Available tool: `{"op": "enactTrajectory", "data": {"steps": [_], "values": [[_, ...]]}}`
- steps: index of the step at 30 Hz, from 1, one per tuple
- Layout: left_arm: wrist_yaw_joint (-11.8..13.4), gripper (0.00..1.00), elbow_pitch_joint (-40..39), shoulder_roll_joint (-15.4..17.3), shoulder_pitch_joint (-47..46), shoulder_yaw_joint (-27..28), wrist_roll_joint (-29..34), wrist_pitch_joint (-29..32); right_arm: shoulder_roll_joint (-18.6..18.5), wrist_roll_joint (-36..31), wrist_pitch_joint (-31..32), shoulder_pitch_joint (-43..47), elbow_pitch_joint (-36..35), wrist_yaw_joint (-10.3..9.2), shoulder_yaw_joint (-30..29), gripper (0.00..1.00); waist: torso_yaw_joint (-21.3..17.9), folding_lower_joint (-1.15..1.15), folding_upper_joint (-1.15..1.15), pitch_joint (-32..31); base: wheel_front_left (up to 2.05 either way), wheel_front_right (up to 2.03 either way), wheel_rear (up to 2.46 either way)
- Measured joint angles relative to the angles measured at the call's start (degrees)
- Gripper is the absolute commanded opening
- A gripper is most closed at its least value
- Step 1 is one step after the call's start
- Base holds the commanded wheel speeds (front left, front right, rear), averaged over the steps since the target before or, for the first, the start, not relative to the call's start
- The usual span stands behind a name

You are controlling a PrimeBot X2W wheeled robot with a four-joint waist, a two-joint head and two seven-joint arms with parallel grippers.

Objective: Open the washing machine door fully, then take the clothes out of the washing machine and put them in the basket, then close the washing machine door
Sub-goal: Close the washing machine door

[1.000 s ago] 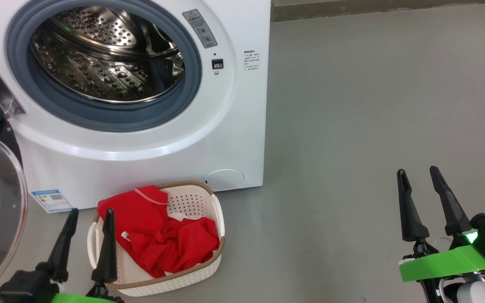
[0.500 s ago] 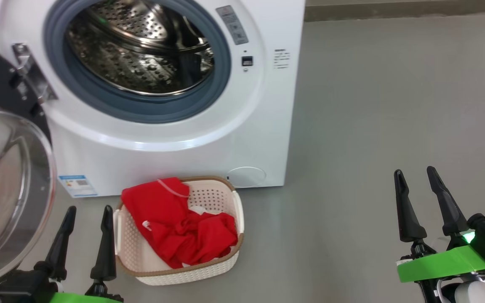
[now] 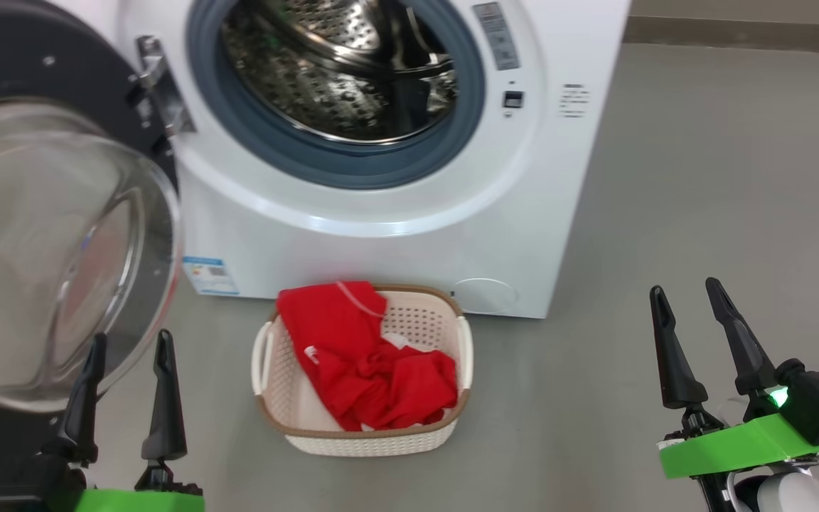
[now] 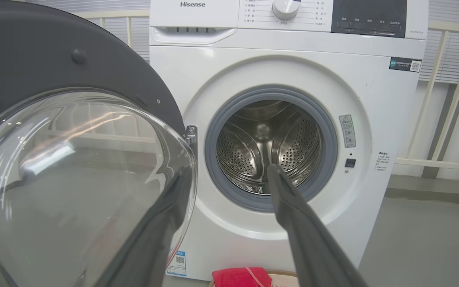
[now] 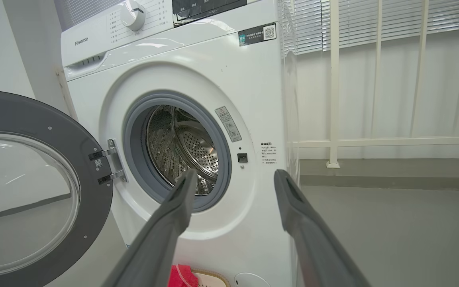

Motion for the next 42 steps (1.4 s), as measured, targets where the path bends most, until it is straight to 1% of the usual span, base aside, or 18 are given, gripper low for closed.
{"op": "enactTrajectory", "data": {"steps": [6, 14, 20, 31, 42], "values": [[1.46, 1.0, -0.51, -0.08, 0.0, 0.05, -0.01, 0.0, -0.01, 0.01, 0.0, -0.55, -0.33, 0.0, 0.15, 1.0, 4.17, 0.0, 0.0, 0.43, 0.0, 0.0, 0.0], [1.92, 1.0, -0.48, -0.2, 0.01, -0.15, 0.55, 0.0, -0.02, 0.02, 0.0, -1.16, -0.34, 0.0, 1.56, 1.0, 9.43, 0.0, 0.0, 0.5, 0.0, 0.0, 0.0], [1.92, 1.0, -0.43, -0.23, 0.06, -0.2, 0.57, 0.0, -0.03, 0.11, 0.0, -1.14, -0.34, 0.0, 1.91, 1.0, 12.5, 0.0, 0.0, -0.15, 0.0, 0.0, 0.0], [1.93, 1.0, 1.38, -0.02, 1.29, -0.1, 0.97, 0.0, -0.03, 0.37, 0.0, -0.06, -0.08, 0.0, 3.14, 1.0, 14.68, 0.0, 0.0, -2.72, 0.0, 0.0, 0.0], [1.93, 1.0, 1.52, 0.0, 1.33, -0.11, 0.97, 0.0, -0.02, 0.45, 0.0, 0.08, 0.02, 0.0, 4.01, 1.0, 14.39, 0.0, 0.0, -3.82, 0.0, 0.0, 0.0]]}}
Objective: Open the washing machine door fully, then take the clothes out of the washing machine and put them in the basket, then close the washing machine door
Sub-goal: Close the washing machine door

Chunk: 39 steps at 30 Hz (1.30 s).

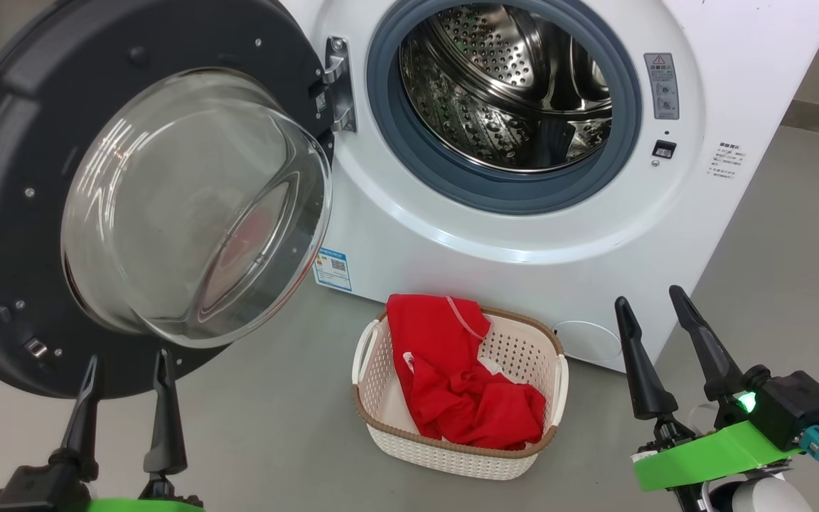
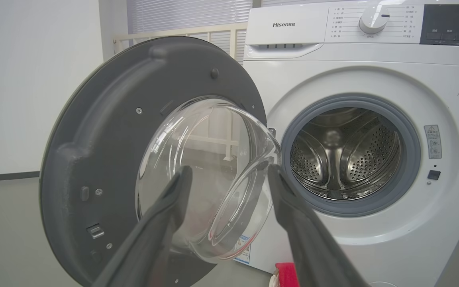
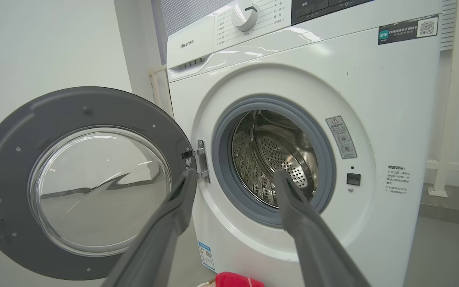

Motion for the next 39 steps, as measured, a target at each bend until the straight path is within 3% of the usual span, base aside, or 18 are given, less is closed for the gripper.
{"op": "enactTrajectory", "data": {"steps": [7, 8, 10, 12, 13, 25, 31, 39], "values": [[0.0, 1.0, -0.14, 0.05, 0.0, -0.01, 0.0, 0.0, 0.0, 0.2, 0.0, 0.01, 0.07, 0.0, 0.54, 1.0, -0.04, 0.0, 0.0, 0.15, 0.0, 0.0, 0.0], [0.0, 0.85, -0.14, 0.05, 0.0, -0.07, 0.0, 0.0, 0.0, 0.2, 0.0, 0.01, 0.12, 0.0, 0.55, 1.0, -0.01, 0.0, 0.0, 0.25, 0.0, 0.0, 0.0], [0.0, 0.45, -0.14, 0.05, -0.01, -0.12, 0.0, 0.0, -0.01, 0.2, 0.0, 0.01, 0.2, 0.0, 0.55, 1.0, 0.08, 0.0, 0.0, 0.31, 0.0, 0.0, 0.0], [0.0, 0.18, -0.14, 0.2, -0.01, -0.08, 0.01, 0.0, -0.01, 0.2, 0.0, 0.01, 0.23, 0.0, 0.59, 1.0, 0.08, 0.0, 0.0, 0.17, 0.0, 0.0, 0.0], [0.0, 0.0, -0.14, 0.3, -0.01, -0.04, 0.01, 0.0, -0.01, 0.2, 0.0, 0.01, 0.27, 0.0, 0.68, 1.0, 0.06, 0.0, 0.0, 0.04, 0.0, 0.0, 0.0], [2.09, 0.0, -4.11, 2.3, -1.77, 3.43, 1.57, 0.0, 0.0, 0.24, 0.0, 0.12, 0.33, 0.0, 0.96, 1.0, -0.65, 0.0, 0.0, 0.05, 0.0, 0.0, 0.0], [2.63, 0.0, -3.87, 6.03, -12.55, 9.83, -0.58, -0.18, 0.0, 0.25, 0.0, 0.21, 0.35, 0.0, 0.63, 1.0, -0.73, 0.0, 0.0, 0.01, 0.0, 0.0, 0.0], [1.38, 0.0, 5.86, 11.67, -27.06, 15.75, -4.47, -0.24, -0.01, 0.24, 0.0, 0.2, 0.64, 0.0, 0.97, 1.0, -2.47, 0.0, 0.0, 0.7, 0.0, 0.0, 0.0]]}}
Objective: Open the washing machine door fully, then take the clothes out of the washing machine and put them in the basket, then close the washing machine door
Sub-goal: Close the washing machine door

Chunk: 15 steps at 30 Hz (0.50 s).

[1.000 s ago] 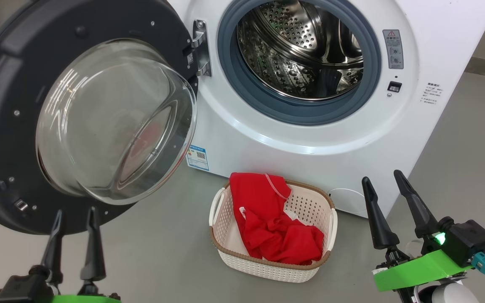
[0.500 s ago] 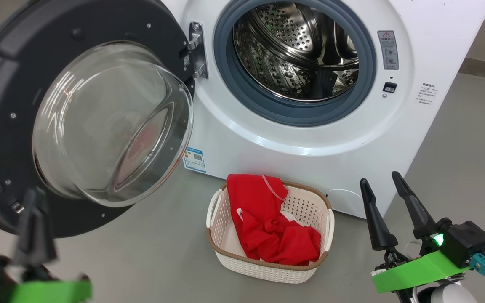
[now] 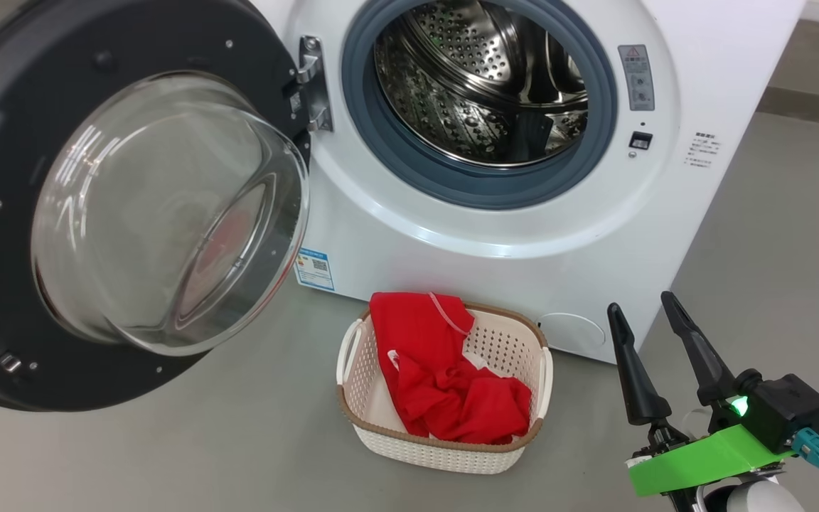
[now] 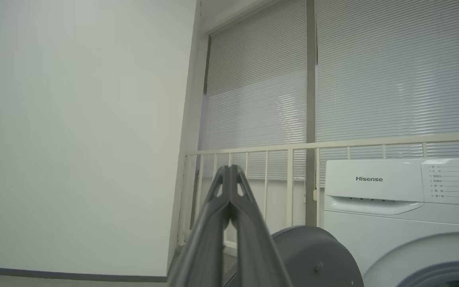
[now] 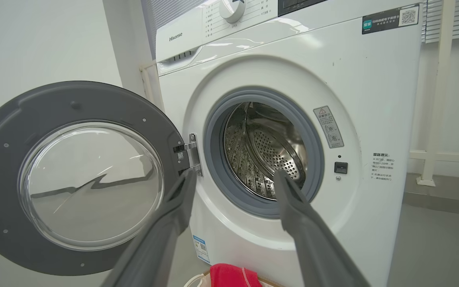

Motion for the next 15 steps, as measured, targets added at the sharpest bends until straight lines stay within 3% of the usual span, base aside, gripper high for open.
{"op": "enactTrajectory", "data": {"steps": [10, 15], "values": [[0.34, 0.0, 24.54, 4.19, -14.88, 7.92, -8.96, 2.53, -0.09, -0.51, 0.0, -0.33, 0.23, 0.0, 0.31, 1.0, -1.8, 0.0, 0.0, 2.38, 0.0, 0.0, 0.0], [0.14, 0.0, 36.55, 5.9, -21.62, 12.0, -15.49, 8.29, -0.53, -0.52, 0.0, -0.92, 0.51, 0.0, 0.56, 1.0, -2.91, 0.0, 0.0, 3.15, 0.0, 0.0, 0.0]]}}
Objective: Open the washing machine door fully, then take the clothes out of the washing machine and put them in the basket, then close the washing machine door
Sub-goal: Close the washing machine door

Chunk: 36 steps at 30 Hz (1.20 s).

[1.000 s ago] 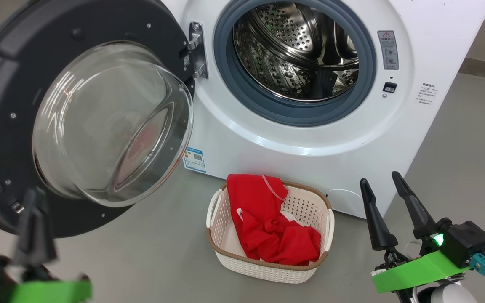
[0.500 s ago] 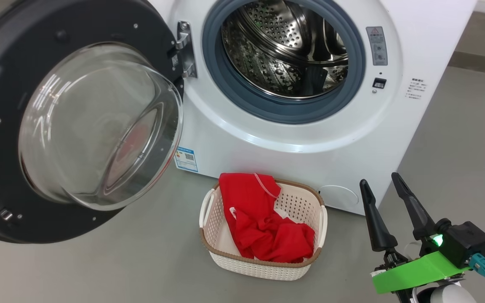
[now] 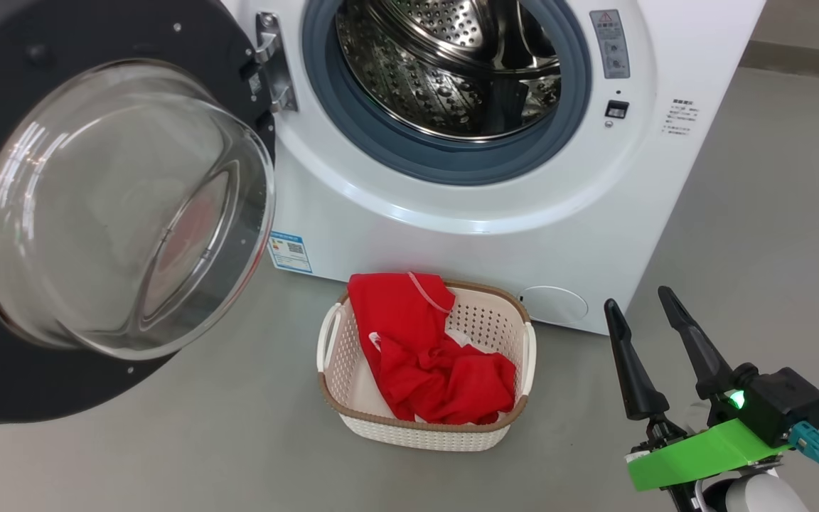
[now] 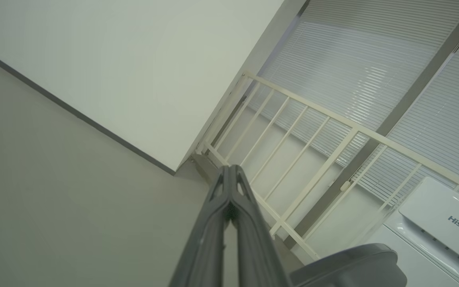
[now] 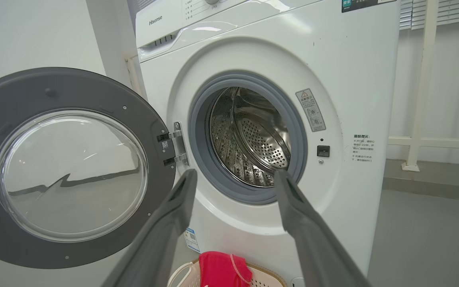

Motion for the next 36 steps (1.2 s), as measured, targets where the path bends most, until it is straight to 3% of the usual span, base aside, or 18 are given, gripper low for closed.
{"op": "enactTrajectory", "data": {"steps": [7, 18, 36], "values": [[2.72, 0.0, 12.43, 2.23, -5.88, 3.34, -5.69, 12.35, -0.32, 0.0, 0.0, -0.54, 0.36, 0.0, 0.26, 1.0, -0.9, 0.0, 0.0, 0.14, 0.0, 0.0, 0.0], [2.68, 0.0, 18.4, 3.34, -8.45, 3.5, -8.67, 23.57, -0.47, 0.0, 0.0, -0.54, 0.4, 0.0, 0.57, 1.0, -1.14, 0.0, 0.0, 0.64, 0.0, 0.0, 0.0], [-5.41, 0.0, 20.67, 4.95, -8.98, 2.82, -12.96, 36.67, -0.38, -0.02, 0.0, -0.54, -0.02, 0.0, 0.56, 1.0, -0.41, 0.0, 0.0, 1.41, 0.0, 0.0, 0.0]]}}
